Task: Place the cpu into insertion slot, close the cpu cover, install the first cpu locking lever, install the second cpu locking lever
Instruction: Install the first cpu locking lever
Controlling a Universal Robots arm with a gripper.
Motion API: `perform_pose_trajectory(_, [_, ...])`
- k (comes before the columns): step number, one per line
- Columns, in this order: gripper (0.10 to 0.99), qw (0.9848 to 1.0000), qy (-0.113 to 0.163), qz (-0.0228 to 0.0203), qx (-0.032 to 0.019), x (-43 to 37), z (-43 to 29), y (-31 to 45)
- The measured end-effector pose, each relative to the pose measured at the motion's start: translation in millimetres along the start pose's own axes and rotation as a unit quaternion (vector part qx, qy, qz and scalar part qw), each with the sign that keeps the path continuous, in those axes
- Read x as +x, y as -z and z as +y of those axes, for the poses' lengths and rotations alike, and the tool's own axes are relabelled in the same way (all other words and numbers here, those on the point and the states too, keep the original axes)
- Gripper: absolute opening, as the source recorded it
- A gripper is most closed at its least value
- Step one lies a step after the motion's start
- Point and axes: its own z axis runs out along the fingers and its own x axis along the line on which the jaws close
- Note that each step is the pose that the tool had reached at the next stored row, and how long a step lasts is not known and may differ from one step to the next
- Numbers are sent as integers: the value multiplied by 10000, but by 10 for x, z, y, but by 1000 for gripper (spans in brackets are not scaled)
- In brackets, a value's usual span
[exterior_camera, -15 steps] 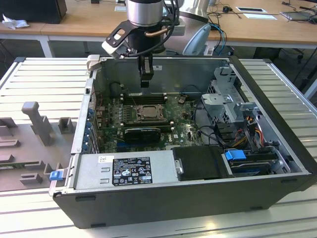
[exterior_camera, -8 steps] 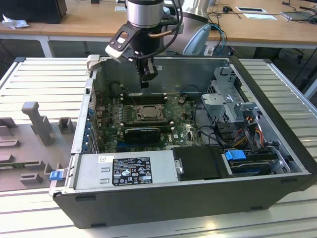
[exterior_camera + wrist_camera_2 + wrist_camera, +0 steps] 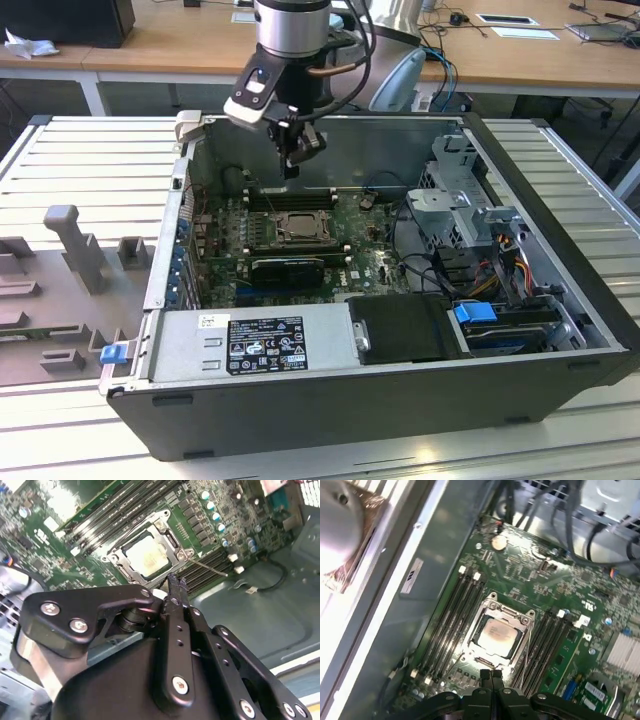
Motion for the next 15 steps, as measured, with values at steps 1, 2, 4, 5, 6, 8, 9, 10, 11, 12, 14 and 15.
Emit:
perform_pose_trajectory(1, [106, 10000, 78, 2, 3, 0, 0, 0])
perform_pose_trajectory(2, [106, 9999, 155, 4, 7, 0, 0, 0])
perform_pose_trajectory(4, [106, 9992, 407, 12, 17, 0, 0, 0])
perform_pose_trajectory(5, [106, 9988, 487, 14, 21, 0, 0, 0])
perform_pose_trajectory(6, [106, 9985, 555, 16, 24, 0, 0, 0])
perform_pose_trajectory(8, [106, 9974, 717, 20, 31, 0, 0, 0])
perform_pose_trajectory(9, [106, 9968, 799, 22, 35, 0, 0, 0])
perform_pose_trajectory(10, [106, 9962, 875, 25, 38, 0, 0, 0])
perform_pose_trajectory(11, [106, 9955, 942, 27, 41, 0, 0, 0])
perform_pose_trajectory(12, [106, 9949, 1010, 29, 44, 0, 0, 0])
perform_pose_trajectory(14, [106, 9933, 1157, 33, 50, 0, 0, 0])
perform_pose_trajectory(15, [106, 9923, 1238, 35, 54, 0, 0, 0])
